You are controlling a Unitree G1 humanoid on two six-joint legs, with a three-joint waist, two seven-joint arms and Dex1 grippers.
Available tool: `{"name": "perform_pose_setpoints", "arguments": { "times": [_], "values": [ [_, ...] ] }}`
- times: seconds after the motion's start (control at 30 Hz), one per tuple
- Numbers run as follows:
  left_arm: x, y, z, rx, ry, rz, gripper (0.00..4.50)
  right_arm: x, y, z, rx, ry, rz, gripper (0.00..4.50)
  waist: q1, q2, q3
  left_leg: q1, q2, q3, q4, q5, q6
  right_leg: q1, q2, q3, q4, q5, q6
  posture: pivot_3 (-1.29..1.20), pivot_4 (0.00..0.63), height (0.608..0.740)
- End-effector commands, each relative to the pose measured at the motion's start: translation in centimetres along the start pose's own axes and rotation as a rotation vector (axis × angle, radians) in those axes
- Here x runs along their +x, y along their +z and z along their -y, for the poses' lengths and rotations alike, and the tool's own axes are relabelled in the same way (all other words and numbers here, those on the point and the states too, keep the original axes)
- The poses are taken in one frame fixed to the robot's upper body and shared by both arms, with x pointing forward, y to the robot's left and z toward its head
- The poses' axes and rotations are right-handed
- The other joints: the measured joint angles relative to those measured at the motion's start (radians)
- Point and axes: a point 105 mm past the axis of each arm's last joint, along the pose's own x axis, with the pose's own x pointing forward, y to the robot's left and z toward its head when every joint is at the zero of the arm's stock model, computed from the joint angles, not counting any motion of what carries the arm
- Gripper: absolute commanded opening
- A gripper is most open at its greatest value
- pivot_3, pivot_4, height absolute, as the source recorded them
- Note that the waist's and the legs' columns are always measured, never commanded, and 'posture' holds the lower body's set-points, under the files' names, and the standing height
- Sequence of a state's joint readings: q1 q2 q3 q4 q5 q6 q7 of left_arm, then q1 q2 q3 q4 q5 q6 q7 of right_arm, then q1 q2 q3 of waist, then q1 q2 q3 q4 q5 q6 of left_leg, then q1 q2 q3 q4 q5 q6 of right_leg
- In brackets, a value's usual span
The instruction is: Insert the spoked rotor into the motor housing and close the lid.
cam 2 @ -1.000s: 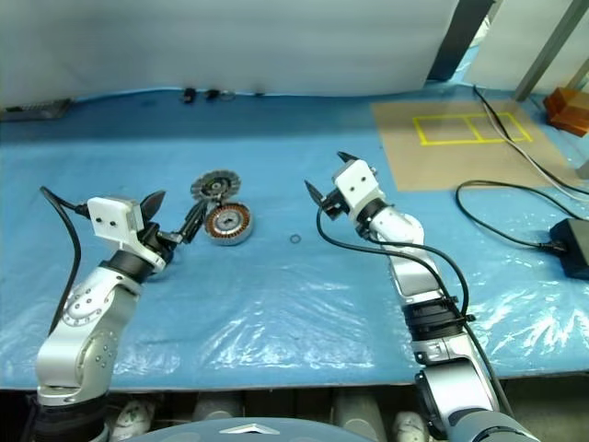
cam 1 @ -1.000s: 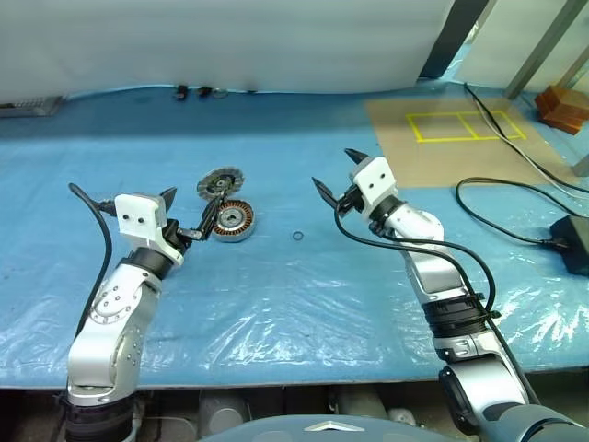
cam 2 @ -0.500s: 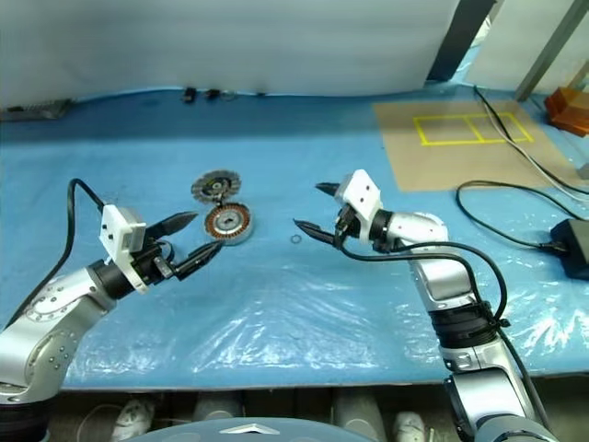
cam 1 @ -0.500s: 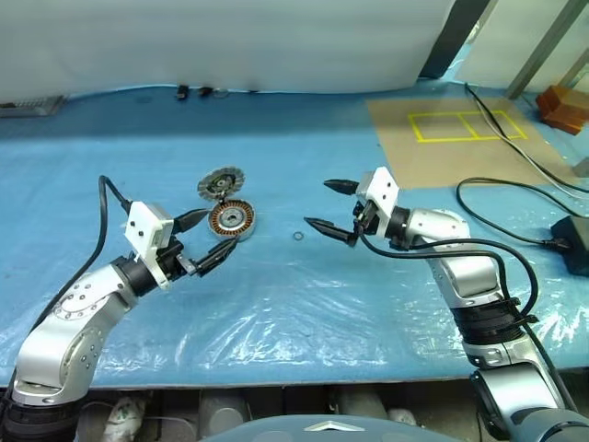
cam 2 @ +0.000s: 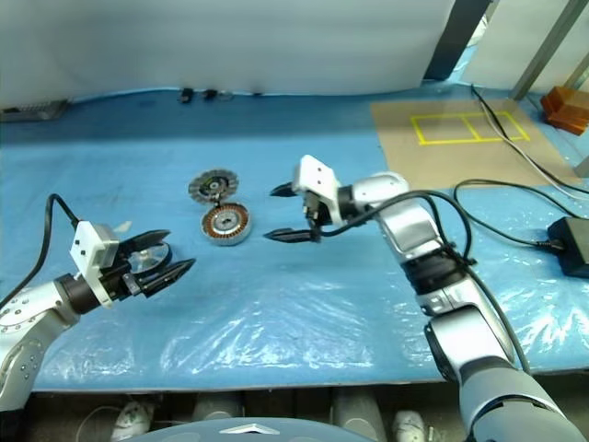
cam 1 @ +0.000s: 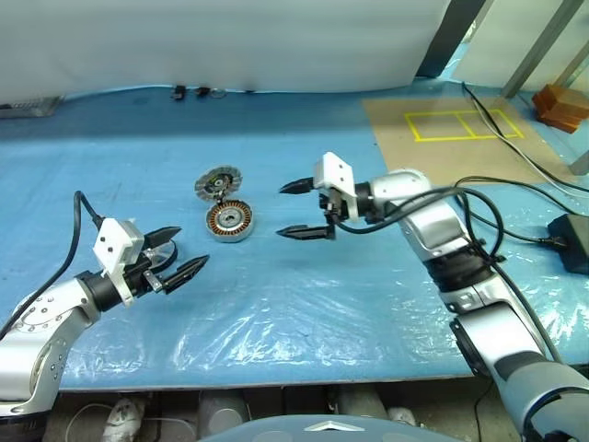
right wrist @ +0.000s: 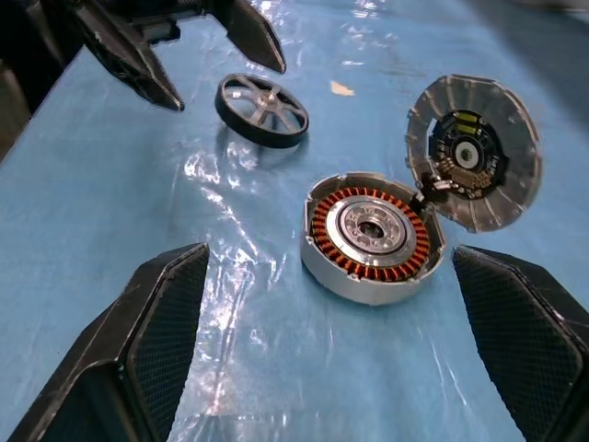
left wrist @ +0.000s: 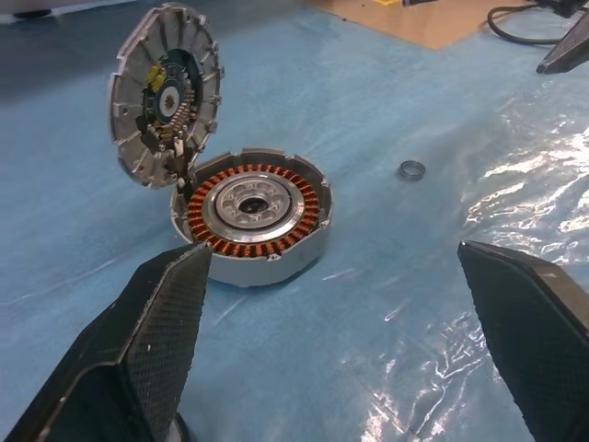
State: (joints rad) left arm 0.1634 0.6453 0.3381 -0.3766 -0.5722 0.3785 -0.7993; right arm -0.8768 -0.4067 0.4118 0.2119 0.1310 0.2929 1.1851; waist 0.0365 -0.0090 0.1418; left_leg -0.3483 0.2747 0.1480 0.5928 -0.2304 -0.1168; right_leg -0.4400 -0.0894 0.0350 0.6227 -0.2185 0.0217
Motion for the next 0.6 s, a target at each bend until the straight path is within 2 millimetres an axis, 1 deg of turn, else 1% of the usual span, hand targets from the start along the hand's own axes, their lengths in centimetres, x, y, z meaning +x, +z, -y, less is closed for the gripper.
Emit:
{"name": "perform_pose_setpoints", "arguments": {
  "times": [0.03,0.1,0.13,0.2,0.3,0.4,0.6],
  "values": [
    [-1.1,0.2,-0.5,0.020,0.082,0.041,4.50,3.0,0.8,0.3,-0.106,0.065,-0.084,4.44,-0.003,-0.001,0.000,0.000,0.000,0.000,0.000,0.000,0.000,0.000,0.000,0.000,0.000,0.000,0.000,0.00,0.150,0.740],
    [-1.3,-0.1,0.2,0.004,0.081,0.043,4.50,4.6,1.8,0.4,-0.120,0.109,-0.085,4.44,-0.007,0.000,0.000,-0.001,0.001,0.000,0.000,0.000,0.000,0.000,0.000,-0.001,0.000,0.000,-0.001,0.00,0.150,0.740],
    [-1.3,-0.2,0.4,0.002,0.080,0.043,4.50,5.1,1.9,0.4,-0.135,0.122,-0.091,4.44,-0.009,-0.001,0.000,-0.002,0.001,0.000,0.000,0.000,0.000,-0.001,0.000,-0.001,0.000,-0.001,-0.001,0.00,0.150,0.740],
    [-1.5,-0.4,0.6,-0.001,0.097,0.045,4.50,6.7,2.2,0.8,-0.164,0.135,-0.121,4.44,-0.007,-0.001,0.000,-0.003,0.002,0.000,0.000,0.000,0.000,-0.002,0.000,-0.003,0.000,-0.001,-0.002,0.00,0.150,0.740],
    [-2.0,-0.5,0.2,0.016,0.147,0.051,4.50,8.9,2.1,1.7,-0.189,0.114,-0.166,4.44,-0.007,-0.001,0.000,-0.002,0.002,0.000,0.000,0.000,0.000,-0.002,0.000,-0.004,0.001,-0.002,-0.003,0.00,0.150,0.740],
    [-2.0,-0.5,0.5,0.017,0.153,0.053,4.50,9.8,2.1,2.0,-0.205,0.118,-0.183,4.44,-0.007,-0.001,0.000,-0.002,0.003,0.000,-0.001,0.000,0.000,-0.002,0.000,-0.005,0.001,-0.002,-0.004,0.00,0.150,0.740],
    [-2.1,-0.7,1.8,0.001,0.159,0.054,4.50,11.3,0.6,1.8,-0.251,0.108,-0.267,4.44,-0.016,-0.001,0.001,-0.003,0.003,0.000,-0.002,0.000,0.000,-0.002,0.000,-0.006,0.001,-0.003,-0.005,0.00,0.150,0.740]
  ]
}}
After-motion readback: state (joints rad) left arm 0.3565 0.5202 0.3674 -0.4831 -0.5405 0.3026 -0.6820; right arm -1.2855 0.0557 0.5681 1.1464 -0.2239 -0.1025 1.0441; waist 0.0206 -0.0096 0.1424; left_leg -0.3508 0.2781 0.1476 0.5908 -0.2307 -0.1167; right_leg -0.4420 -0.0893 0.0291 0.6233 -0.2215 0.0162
